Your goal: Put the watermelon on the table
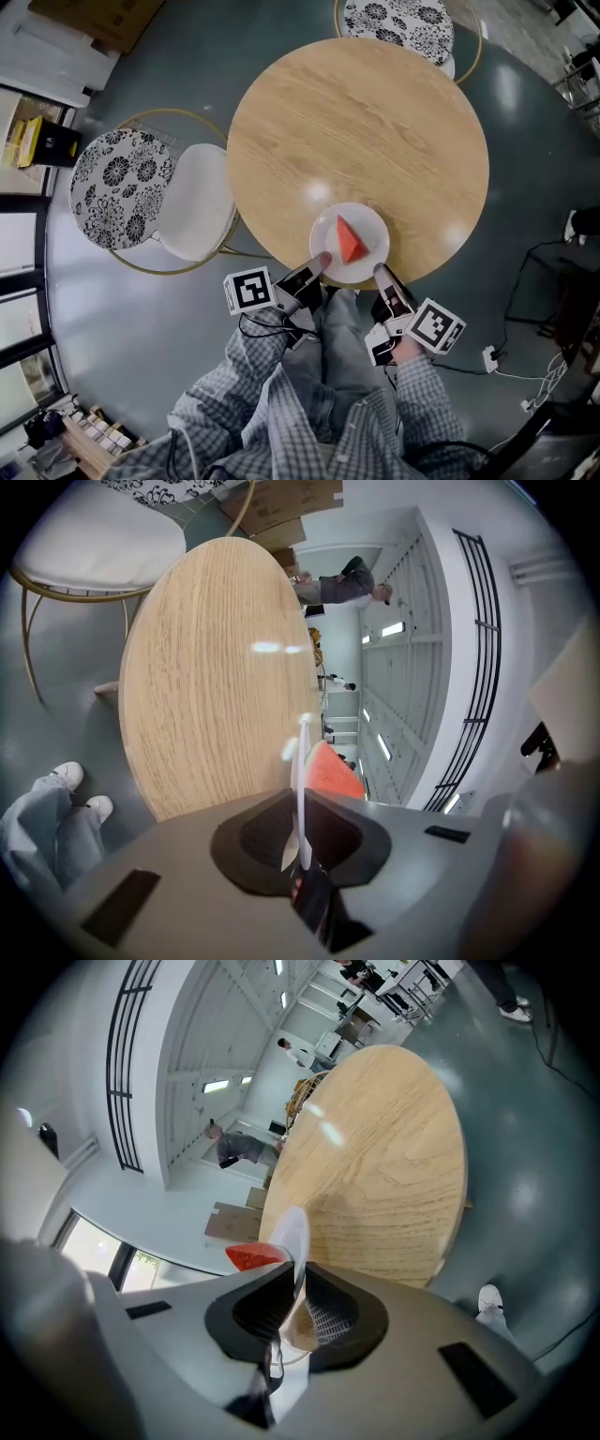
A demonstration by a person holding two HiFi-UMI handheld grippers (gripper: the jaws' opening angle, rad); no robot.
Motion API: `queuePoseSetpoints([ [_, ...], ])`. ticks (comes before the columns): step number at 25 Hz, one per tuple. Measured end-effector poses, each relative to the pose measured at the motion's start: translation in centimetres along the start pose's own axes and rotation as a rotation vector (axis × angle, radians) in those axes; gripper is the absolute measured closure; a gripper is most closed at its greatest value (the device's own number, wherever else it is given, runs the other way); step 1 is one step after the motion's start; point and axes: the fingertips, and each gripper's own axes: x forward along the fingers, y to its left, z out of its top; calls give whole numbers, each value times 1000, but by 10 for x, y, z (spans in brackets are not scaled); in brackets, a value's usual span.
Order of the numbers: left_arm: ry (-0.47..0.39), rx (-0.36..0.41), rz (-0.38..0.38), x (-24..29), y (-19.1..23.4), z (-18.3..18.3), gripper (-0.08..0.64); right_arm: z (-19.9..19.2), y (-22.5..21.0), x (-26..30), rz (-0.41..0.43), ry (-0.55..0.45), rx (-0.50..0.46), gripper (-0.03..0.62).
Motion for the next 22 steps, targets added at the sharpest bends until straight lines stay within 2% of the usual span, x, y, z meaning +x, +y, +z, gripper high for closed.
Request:
queuePoseSetpoints([
  [4, 13, 32, 62, -1, 13, 2, 535, 1, -5, 3, -16, 1, 6, 549],
  [7, 7, 12, 52, 2, 13, 3, 535, 1, -7, 5, -30, -1, 12, 549],
  [10, 9, 15, 83, 3, 19, 4, 535, 1, -11, 7, -57, 3, 18, 548],
  [15, 6, 17, 84, 7, 18, 6, 535, 4, -12, 9, -72, 3, 3, 548],
  [22, 14, 10, 124, 9, 20, 7, 535, 0, -5, 3, -75, 43, -97, 546],
])
